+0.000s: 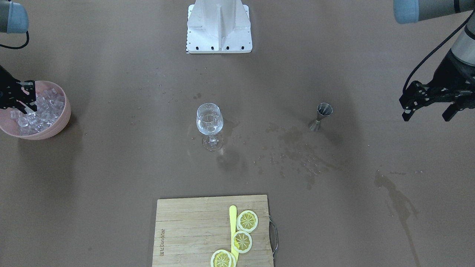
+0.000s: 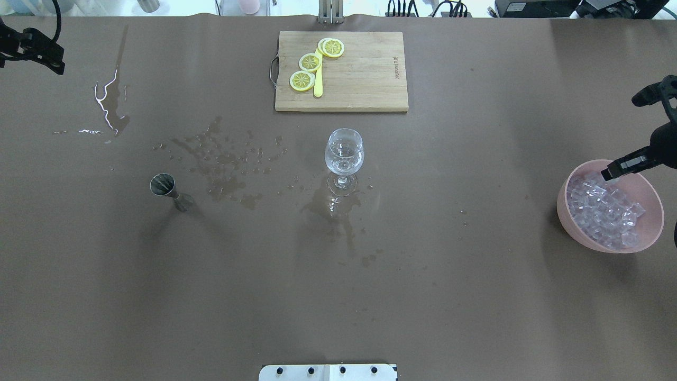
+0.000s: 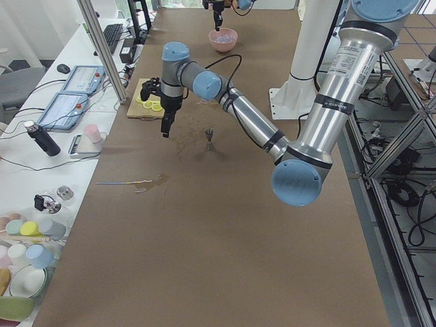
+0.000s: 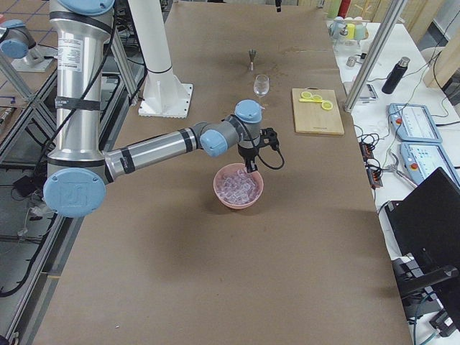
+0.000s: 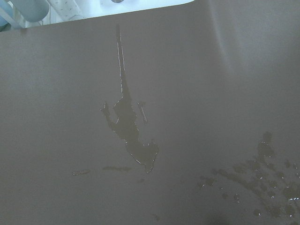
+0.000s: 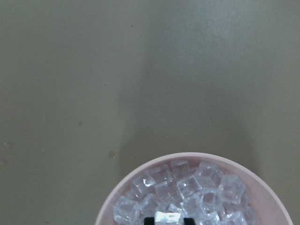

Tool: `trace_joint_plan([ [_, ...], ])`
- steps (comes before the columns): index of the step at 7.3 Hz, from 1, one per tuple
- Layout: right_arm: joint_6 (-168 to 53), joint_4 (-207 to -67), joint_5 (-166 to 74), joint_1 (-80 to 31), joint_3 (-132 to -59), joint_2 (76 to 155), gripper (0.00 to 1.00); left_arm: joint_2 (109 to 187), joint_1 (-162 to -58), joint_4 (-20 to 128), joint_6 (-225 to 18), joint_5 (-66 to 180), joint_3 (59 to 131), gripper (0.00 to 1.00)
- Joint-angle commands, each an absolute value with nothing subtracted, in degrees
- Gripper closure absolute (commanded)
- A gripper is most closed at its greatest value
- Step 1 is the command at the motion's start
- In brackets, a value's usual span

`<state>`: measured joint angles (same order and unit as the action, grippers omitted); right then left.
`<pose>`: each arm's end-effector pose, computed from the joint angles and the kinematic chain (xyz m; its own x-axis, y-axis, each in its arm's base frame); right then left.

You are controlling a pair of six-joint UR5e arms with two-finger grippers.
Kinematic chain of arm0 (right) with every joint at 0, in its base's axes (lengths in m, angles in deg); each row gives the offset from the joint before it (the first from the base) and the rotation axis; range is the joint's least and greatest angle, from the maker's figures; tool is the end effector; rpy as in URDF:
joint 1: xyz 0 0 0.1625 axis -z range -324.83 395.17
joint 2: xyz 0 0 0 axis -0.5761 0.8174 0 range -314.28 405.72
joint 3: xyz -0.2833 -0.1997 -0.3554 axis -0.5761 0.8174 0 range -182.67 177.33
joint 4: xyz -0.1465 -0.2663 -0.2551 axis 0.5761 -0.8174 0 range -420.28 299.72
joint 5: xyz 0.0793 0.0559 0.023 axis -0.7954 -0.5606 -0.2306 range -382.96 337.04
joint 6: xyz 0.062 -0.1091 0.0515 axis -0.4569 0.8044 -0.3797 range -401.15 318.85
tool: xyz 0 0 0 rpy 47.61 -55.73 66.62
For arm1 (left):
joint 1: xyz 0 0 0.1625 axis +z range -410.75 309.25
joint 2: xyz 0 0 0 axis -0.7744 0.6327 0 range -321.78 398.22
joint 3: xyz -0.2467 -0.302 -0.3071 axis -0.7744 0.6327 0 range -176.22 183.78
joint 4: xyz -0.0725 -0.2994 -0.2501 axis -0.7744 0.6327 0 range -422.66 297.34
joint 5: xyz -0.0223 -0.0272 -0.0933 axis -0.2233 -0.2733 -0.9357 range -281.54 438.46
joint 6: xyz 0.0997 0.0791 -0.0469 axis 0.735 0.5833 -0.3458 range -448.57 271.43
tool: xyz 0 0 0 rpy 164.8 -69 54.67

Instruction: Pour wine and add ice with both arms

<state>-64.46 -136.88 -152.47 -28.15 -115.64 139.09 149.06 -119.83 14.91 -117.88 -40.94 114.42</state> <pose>-0.1661 -0.4353 0.5662 0.6392 -0.3059 0.7055 0.1345 0.9478 0.2891 0.1524 -0.5853 0.4338 0.7882 0.0657 -0.6119 0.0847 0.9733 0.2135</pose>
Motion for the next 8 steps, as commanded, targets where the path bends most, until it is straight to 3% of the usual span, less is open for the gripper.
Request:
trace_joint_plan([
  [1, -74.7, -138.0, -156.6, -30.3, -116.2, 130.8, 1.0, 151.5, -124.6, 7.1, -105.4, -41.0, 111.5, 0.02],
  [5, -106.3, -137.6, -152.5, -19.3, -113.7, 109.7, 1.0, 151.8, -131.4, 5.6, -86.3, -40.7, 102.7, 0.02],
  [8, -115.3, -137.2, -142.2, -9.8, -113.0, 104.2, 1.0, 152.0, -131.7, 5.6, -85.6, -41.2, 100.0, 0.02],
])
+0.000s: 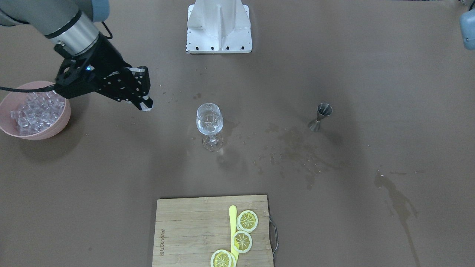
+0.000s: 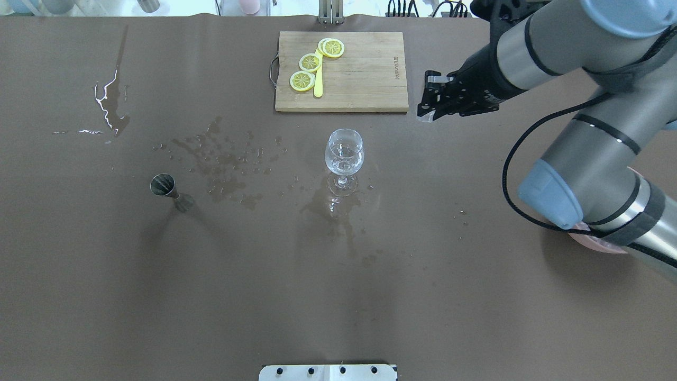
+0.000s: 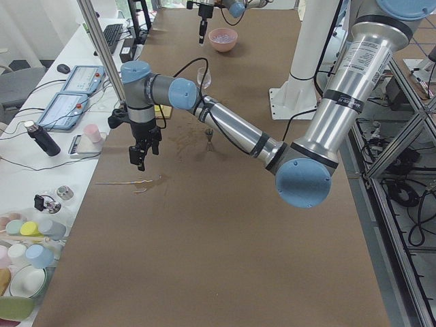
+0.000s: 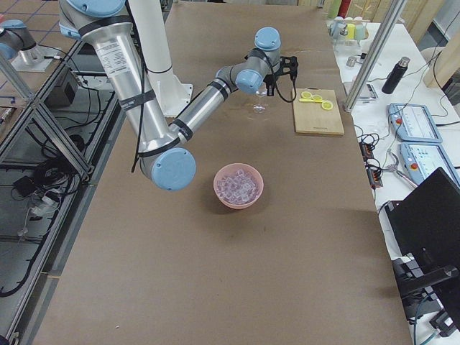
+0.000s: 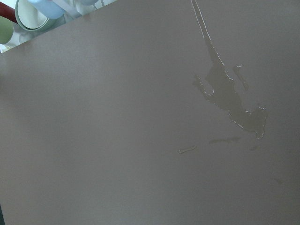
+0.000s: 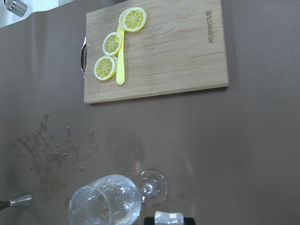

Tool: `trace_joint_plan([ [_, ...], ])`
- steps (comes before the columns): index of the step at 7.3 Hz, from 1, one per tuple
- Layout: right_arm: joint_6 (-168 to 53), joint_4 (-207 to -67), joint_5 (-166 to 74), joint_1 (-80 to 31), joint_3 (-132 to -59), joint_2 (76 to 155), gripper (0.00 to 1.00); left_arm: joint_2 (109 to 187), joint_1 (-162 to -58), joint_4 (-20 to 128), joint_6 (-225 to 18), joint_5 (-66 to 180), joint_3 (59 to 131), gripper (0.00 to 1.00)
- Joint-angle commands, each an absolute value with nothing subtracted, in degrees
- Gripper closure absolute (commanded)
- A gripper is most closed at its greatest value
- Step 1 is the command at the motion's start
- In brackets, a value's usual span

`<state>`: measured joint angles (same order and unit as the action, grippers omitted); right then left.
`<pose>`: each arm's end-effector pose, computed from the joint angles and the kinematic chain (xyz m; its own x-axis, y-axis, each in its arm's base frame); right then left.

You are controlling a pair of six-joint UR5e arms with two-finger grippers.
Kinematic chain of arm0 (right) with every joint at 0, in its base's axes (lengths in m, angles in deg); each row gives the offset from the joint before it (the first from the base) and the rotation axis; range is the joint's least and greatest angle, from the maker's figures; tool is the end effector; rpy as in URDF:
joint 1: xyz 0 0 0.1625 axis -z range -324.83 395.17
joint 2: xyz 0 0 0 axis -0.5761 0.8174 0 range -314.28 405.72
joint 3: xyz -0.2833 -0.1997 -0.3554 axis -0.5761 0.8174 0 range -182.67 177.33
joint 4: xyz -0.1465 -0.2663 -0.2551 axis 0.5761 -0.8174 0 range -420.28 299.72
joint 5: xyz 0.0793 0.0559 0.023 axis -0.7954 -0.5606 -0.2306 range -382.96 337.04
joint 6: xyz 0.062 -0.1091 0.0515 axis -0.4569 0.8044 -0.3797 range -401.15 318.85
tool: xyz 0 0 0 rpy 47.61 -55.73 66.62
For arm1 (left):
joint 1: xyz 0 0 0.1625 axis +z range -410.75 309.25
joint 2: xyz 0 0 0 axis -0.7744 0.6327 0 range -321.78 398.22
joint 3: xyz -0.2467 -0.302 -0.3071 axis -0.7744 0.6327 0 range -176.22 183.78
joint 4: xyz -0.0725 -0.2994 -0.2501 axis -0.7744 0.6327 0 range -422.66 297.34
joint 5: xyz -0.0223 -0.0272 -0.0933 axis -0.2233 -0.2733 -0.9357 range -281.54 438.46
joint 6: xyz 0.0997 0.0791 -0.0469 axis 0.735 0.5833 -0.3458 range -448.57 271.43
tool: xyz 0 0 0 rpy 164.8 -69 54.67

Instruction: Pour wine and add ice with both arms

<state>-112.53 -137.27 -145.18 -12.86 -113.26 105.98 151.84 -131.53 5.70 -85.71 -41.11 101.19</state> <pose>-0.3774 -0.5108 0.2682 0.3833 0.0224 0.9233 -0.1985 0.9783 0.0587 0.0365 -0.6392 0.5248 0.8367 0.2671 -0.4780 -0.2000 0.9617 0.1874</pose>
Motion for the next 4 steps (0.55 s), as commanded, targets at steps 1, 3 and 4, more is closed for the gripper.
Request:
trace_joint_plan([
  [1, -115.3, -137.1, -141.6, -9.2, -111.0, 102.4, 1.0, 152.1, -131.7, 5.6, -85.6, -41.2, 99.5, 0.02],
  [3, -116.7, -137.0, -141.0, -6.7, -109.2, 100.4, 1.0, 152.1, -131.8, 5.6, -85.7, -41.2, 99.4, 0.02],
  [4, -116.7, -137.0, -139.8, -5.4, -109.2, 100.2, 1.0, 152.1, -131.8, 5.6, -85.7, -41.2, 99.5, 0.02],
])
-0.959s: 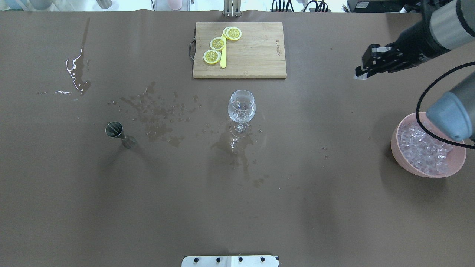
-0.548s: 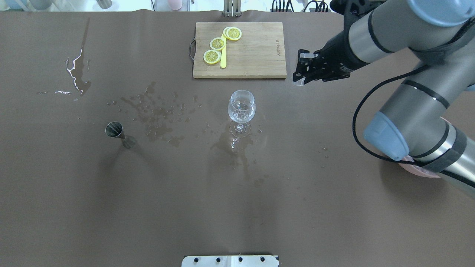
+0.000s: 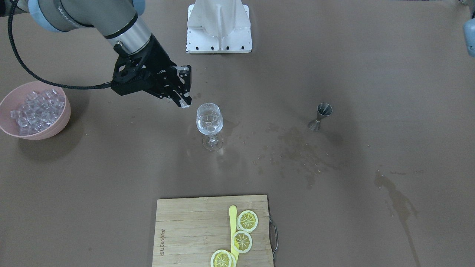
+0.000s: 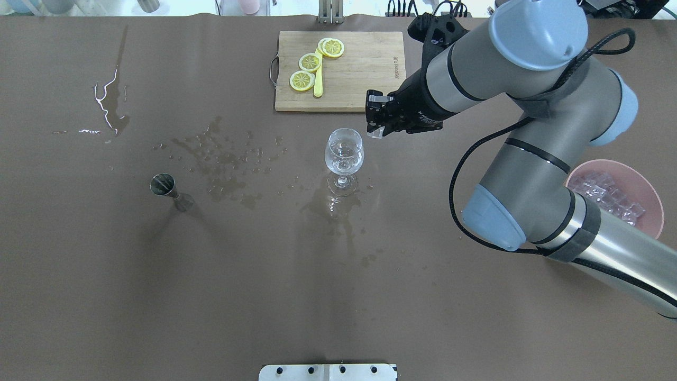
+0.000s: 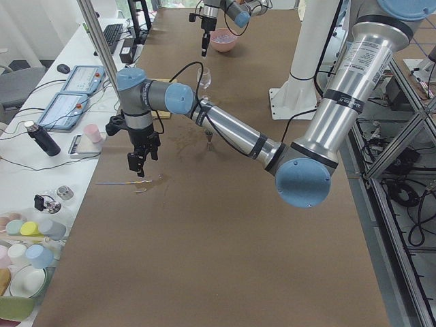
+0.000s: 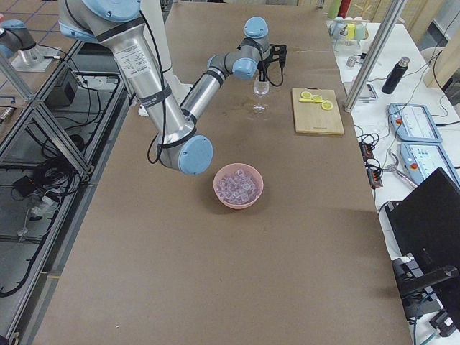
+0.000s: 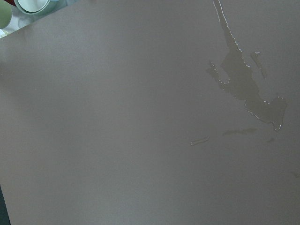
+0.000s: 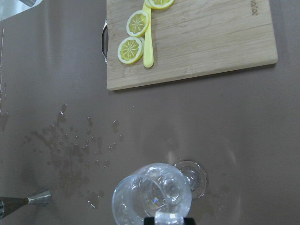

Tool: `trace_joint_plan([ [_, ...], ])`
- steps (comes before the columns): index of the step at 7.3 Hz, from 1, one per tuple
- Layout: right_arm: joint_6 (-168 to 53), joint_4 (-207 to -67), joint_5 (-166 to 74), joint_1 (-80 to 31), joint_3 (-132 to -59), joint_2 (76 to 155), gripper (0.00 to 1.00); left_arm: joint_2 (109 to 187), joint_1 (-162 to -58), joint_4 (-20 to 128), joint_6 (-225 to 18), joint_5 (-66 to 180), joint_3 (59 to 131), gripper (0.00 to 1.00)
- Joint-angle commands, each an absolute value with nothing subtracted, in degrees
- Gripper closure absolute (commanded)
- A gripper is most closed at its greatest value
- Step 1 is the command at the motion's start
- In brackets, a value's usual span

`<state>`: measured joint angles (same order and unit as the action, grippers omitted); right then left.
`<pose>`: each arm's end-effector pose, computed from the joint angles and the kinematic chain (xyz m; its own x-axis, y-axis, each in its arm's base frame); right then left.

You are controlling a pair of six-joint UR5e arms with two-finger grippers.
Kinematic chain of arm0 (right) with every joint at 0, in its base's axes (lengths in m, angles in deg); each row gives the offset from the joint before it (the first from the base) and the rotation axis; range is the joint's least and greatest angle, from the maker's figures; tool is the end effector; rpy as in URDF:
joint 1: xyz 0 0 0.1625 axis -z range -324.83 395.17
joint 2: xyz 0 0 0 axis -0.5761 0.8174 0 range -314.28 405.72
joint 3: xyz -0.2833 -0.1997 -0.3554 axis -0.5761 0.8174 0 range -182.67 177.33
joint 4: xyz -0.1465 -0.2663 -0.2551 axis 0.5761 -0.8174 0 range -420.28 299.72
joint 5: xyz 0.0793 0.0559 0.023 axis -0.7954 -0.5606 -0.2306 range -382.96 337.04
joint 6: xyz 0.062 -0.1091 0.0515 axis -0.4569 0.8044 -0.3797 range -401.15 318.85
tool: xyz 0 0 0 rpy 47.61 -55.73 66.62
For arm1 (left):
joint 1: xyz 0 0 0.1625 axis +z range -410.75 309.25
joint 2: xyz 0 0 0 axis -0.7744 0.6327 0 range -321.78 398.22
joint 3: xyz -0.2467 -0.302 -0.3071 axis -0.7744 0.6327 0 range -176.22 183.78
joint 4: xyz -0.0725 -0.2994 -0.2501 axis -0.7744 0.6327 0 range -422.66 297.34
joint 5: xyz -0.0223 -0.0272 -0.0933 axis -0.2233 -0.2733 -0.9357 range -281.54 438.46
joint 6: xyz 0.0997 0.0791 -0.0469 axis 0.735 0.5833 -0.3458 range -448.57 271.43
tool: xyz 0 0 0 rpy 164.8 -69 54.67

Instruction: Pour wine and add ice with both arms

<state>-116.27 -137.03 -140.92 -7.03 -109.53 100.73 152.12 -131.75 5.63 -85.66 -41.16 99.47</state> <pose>-0.4467 -0.4992 0.2353 0.3728 0.0320 0.9274 -0.1890 0.9811 0.0422 0.0349 -0.6435 0.5349 0.8391 0.2523 -0.4819 -0.1977 0.9668 0.1620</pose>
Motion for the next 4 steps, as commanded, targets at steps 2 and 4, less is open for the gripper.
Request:
trace_joint_plan([
  [2, -116.8, -137.1, -136.9, -3.2, -108.2, 98.7, 1.0, 152.1, -131.8, 5.6, -85.7, -41.2, 99.4, 0.02],
  [4, -116.7, -137.2, -136.6, -3.2, -108.1, 98.2, 1.0, 152.1, -132.0, 5.6, -85.7, -41.2, 99.4, 0.02],
])
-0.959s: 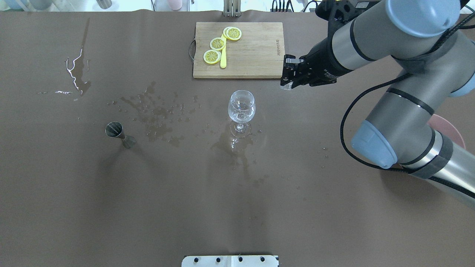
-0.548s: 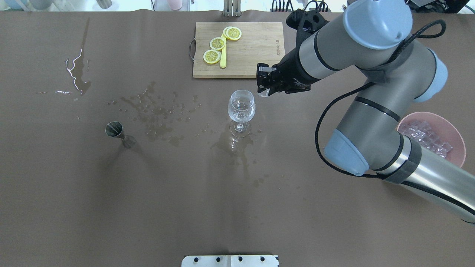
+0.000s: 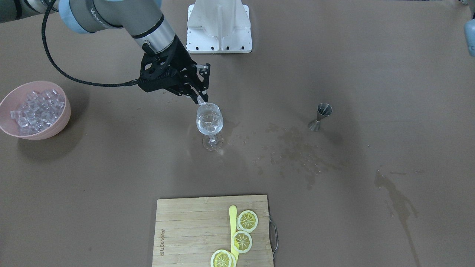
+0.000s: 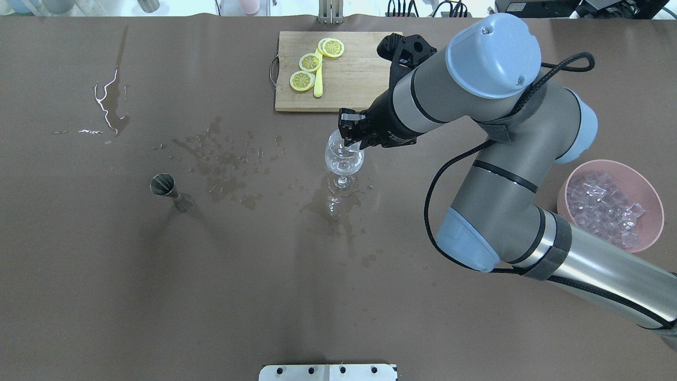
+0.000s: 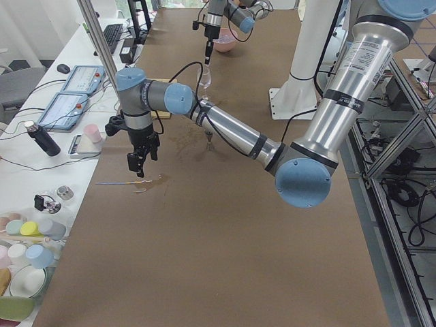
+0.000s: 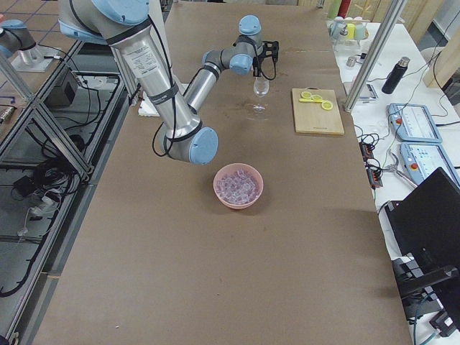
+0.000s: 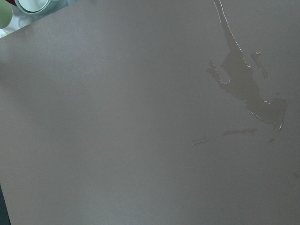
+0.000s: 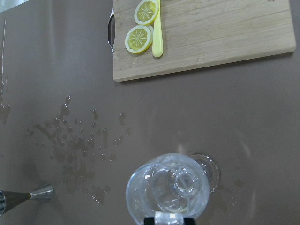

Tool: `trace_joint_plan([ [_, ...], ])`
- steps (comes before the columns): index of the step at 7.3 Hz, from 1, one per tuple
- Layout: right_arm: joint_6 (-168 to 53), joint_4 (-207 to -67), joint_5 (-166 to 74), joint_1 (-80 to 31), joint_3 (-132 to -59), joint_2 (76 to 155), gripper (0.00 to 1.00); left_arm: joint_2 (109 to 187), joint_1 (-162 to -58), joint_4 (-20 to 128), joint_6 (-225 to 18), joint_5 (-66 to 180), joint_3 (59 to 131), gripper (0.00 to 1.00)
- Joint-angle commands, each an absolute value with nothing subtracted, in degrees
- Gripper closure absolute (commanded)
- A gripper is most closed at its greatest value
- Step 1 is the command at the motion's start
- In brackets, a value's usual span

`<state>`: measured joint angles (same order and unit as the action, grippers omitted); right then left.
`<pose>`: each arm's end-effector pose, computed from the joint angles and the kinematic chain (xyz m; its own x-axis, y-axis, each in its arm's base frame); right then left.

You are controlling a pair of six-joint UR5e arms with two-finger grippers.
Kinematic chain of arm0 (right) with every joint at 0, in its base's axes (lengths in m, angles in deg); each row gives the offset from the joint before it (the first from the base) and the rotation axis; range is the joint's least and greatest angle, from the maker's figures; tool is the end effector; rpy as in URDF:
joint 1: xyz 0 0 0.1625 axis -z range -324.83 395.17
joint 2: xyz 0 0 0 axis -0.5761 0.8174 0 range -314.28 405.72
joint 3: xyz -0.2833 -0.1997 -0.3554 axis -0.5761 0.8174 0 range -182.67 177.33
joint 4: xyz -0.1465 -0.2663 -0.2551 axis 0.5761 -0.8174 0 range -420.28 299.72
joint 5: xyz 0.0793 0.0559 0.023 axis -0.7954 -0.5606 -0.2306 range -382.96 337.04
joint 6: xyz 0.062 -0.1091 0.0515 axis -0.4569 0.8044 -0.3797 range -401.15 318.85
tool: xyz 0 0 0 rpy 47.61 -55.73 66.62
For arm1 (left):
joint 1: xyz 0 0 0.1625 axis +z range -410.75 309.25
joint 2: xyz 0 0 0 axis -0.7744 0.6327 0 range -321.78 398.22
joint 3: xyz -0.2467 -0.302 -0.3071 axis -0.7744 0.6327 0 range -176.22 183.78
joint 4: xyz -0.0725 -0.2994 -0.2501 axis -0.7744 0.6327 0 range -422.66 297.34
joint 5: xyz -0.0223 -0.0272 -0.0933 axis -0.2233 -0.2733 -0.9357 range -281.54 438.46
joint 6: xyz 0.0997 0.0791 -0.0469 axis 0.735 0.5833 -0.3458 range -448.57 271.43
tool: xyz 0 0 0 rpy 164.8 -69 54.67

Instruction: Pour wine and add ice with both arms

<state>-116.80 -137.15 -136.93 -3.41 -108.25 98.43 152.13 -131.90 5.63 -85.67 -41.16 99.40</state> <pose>-0.4829 -0.4853 0.2188 0.3772 0.0113 0.9260 -0.1924 0.9791 0.0664 0.0332 -0.6438 0.5354 0.8399 0.2495 -0.4820 -0.1950 0.9675 0.1609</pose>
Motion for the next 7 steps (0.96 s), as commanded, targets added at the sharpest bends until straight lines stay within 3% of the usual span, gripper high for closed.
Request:
trace_joint_plan([
  [1, -116.7, -137.2, -136.6, -3.2, -108.0, 98.2, 1.0, 152.1, -132.0, 5.6, -85.7, -41.2, 99.5, 0.02],
  [6, -116.5, -136.9, -133.9, -3.2, -107.5, 97.6, 1.0, 152.1, -131.9, 5.9, -85.7, -41.2, 99.2, 0.02],
  [7, -116.7, -135.0, -133.7, -3.2, -106.6, 97.5, 0.82, 152.1, -131.9, 6.0, -85.7, -41.2, 99.1, 0.02],
])
